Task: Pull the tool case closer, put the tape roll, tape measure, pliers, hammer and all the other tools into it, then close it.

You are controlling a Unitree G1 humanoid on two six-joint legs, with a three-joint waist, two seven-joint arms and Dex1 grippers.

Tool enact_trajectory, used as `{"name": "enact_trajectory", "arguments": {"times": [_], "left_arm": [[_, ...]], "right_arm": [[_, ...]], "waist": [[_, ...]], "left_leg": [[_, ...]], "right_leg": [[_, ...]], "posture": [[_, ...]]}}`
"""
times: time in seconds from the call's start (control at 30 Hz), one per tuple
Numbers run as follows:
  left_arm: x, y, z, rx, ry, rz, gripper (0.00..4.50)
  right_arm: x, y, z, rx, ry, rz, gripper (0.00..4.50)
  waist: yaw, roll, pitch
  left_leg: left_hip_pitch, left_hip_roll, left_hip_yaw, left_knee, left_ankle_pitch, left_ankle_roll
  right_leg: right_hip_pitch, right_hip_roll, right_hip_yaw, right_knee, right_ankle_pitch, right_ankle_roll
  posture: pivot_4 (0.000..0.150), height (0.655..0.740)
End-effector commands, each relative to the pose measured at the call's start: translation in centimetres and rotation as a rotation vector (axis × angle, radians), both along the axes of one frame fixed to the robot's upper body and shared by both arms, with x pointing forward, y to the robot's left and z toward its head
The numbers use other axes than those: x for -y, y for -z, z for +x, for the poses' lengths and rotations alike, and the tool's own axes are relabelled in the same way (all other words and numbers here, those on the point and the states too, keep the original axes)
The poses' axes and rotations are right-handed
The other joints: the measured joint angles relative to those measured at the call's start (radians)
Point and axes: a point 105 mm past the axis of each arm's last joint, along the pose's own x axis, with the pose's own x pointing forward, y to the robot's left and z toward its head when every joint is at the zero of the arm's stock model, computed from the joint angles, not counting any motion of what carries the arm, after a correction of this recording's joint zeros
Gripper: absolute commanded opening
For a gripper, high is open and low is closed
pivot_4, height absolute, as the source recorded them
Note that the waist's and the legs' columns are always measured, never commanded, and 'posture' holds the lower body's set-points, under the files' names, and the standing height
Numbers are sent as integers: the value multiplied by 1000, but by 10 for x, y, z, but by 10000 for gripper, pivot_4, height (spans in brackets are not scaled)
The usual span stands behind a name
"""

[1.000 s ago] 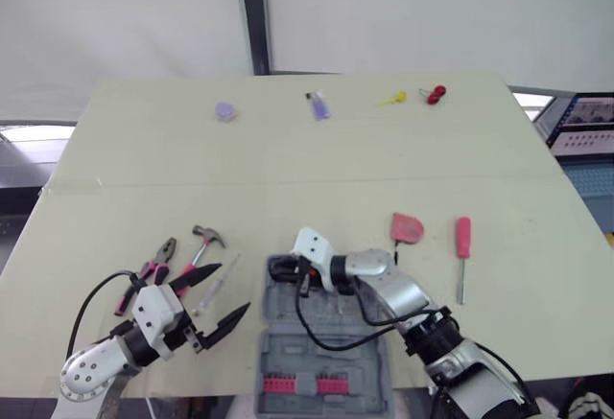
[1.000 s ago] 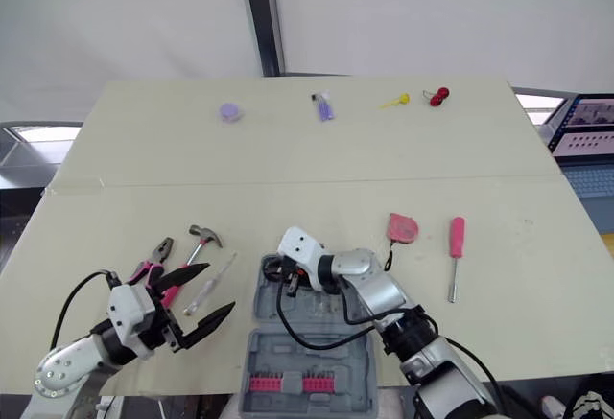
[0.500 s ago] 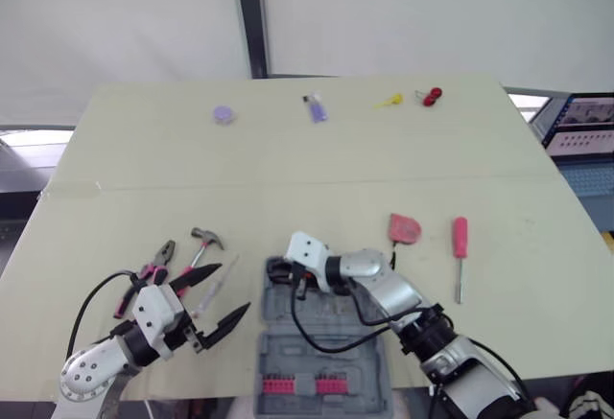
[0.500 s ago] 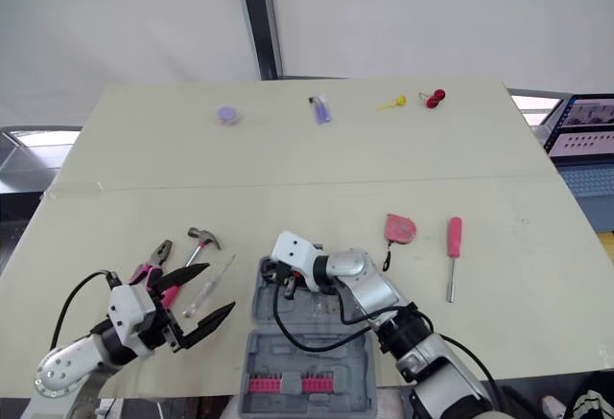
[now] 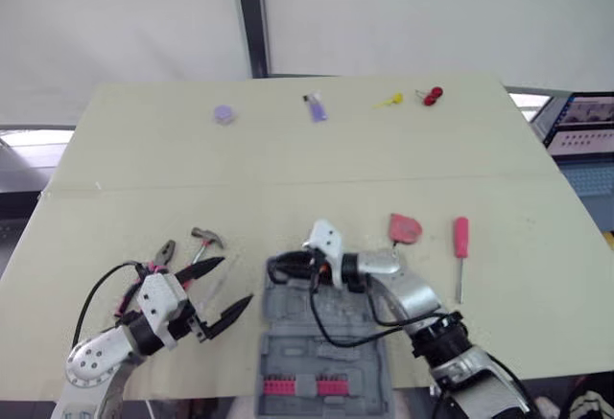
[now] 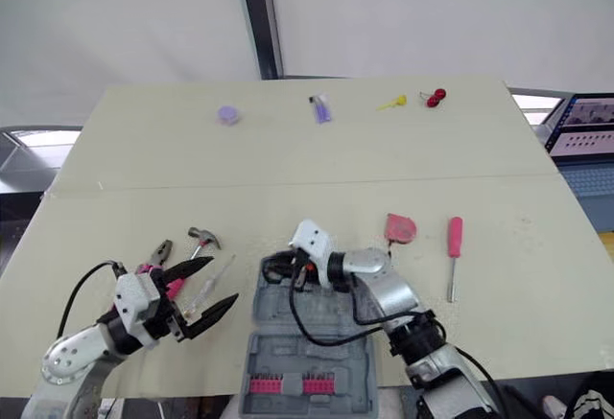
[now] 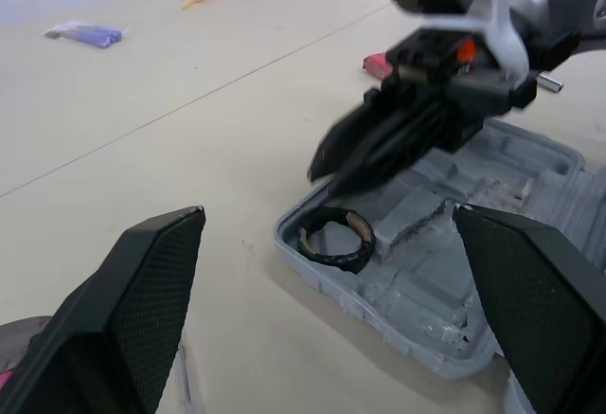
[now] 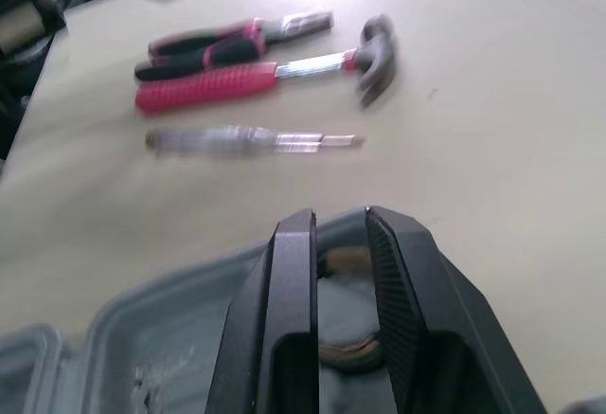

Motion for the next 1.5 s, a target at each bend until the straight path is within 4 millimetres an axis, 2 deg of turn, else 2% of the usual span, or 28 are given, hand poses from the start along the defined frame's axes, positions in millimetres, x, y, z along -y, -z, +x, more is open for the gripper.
{"name": "enact_trajectory", "arguments": {"times": [0.03,0.07,0.17,0.27,0.33,0.37,0.43,0.5,0.57,0.63,0.73,0.93,1.03,1.1,1.17,1.23,1.27,1.33,1.37,1.43,1.5], "left_arm": [[-22,-14,9,8,-85,4,45000],[-33,-19,13,13,-131,8,45000],[-79,-29,20,23,-298,16,45000],[-126,-26,12,-21,-460,51,45000],[-156,-23,3,-45,-586,55,45000],[-169,-21,-2,-52,-648,66,45000],[-194,-19,-12,-54,-772,68,45000],[-219,-21,-23,-34,-906,67,45000],[-235,-21,-31,-33,-995,66,45000],[-241,-15,-36,-50,-1047,77,45000],[-244,-9,-40,-58,-1096,91,45000],[-242,-5,-42,-71,-1114,75,45000],[-232,-6,-36,-61,-1064,79,45000],[-218,-14,-26,-30,-986,75,45000],[-192,-26,-9,9,-847,80,45000],[-146,-37,12,42,-607,47,45000],[-136,-39,16,47,-550,37,45000],[-85,-46,31,54,-292,22,45000],[-57,-49,35,58,-157,34,45000],[-30,-51,37,58,-19,56,45000],[5,-44,41,51,182,114,45000]], "right_arm": [[39,-34,2,22,44,80,8945],[59,-36,4,13,86,75,8945],[124,-38,7,-2,243,26,17886],[201,-36,7,-42,461,-16,31322],[250,-34,3,-53,608,-50,43100],[273,-35,1,-52,689,-53,44578],[313,-32,-7,-55,833,-57,44578],[344,-17,-21,-83,936,-91,44578],[363,-6,-32,-108,1006,-104,44578],[375,0,-37,-108,1061,-95,44578],[382,6,-38,-100,1103,-87,44578],[381,9,-35,-77,1114,-98,44578],[374,4,-35,-75,1095,-64,44578],[363,-4,-32,-71,1069,-26,44578],[341,-13,-29,-62,1012,-12,44578],[305,-16,-25,-72,952,-8,44578],[295,-18,-24,-78,942,-7,44578],[263,-12,-19,-111,942,-10,44578],[248,-9,-17,-121,946,-19,44578],[230,-7,-17,-137,952,-27,44578],[209,-2,-15,-171,971,-37,44578]], "waist": [[6,0,0],[9,-1,0],[20,-2,1],[16,-2,2],[14,-3,2],[13,-3,2],[12,-4,3],[12,-4,3],[12,-7,3],[13,-7,4],[12,-6,4],[12,-7,4],[14,-7,4],[17,-7,4],[20,-6,4],[27,-6,4],[30,-6,4],[34,-5,4],[36,-5,4],[40,-5,4],[40,-3,4]], "left_leg": [[0,0,0,0,0,0],[0,0,0,0,0,0],[-1,0,0,1,0,0],[-1,0,2,0,-1,1],[0,0,3,0,-1,1],[0,0,4,-1,-1,1],[0,0,6,-2,-1,1],[1,1,6,-3,-1,1],[1,1,6,-3,-1,1],[1,1,7,-3,-1,1],[1,1,7,-2,-1,1],[1,1,7,-3,-1,1],[1,1,7,-2,-1,1],[1,1,7,-2,-1,1],[1,1,7,-2,-1,1],[1,1,7,-1,-1,1],[0,1,7,0,-1,1],[0,2,7,1,-1,1],[0,2,7,2,-1,1],[0,2,6,2,-1,0],[-1,1,7,2,-1,0]], "right_leg": [[0,0,0,0,0,0],[0,0,0,0,0,0],[1,0,0,-1,0,0],[0,0,0,-2,0,0],[0,0,0,-3,0,0],[0,0,0,-3,0,0],[0,0,0,-4,0,0],[0,0,0,-6,0,0],[1,0,0,-7,0,0],[2,0,0,-8,0,0],[2,-1,0,-8,0,-1],[1,0,0,-8,0,-1],[2,0,0,-8,0,-1],[2,0,0,-8,0,-1],[2,0,0,-8,0,-1],[2,0,0,-7,1,-2],[2,0,1,-7,1,-2],[1,0,1,-6,1,-2],[1,0,1,-6,1,-2],[1,0,1,-5,1,-3],[0,0,1,-5,1,-3]], "posture": [[1500,7400],[1500,7400],[1500,7400],[1500,7400],[1500,7400],[1500,7400],[1500,7400],[1500,7400],[1500,7400],[1500,7400],[1500,7400],[1500,7400],[1500,7400],[1500,7400],[1500,7400],[1500,7400],[1500,7400],[1500,7400],[1500,7400],[1500,7400],[1500,7400]]}}
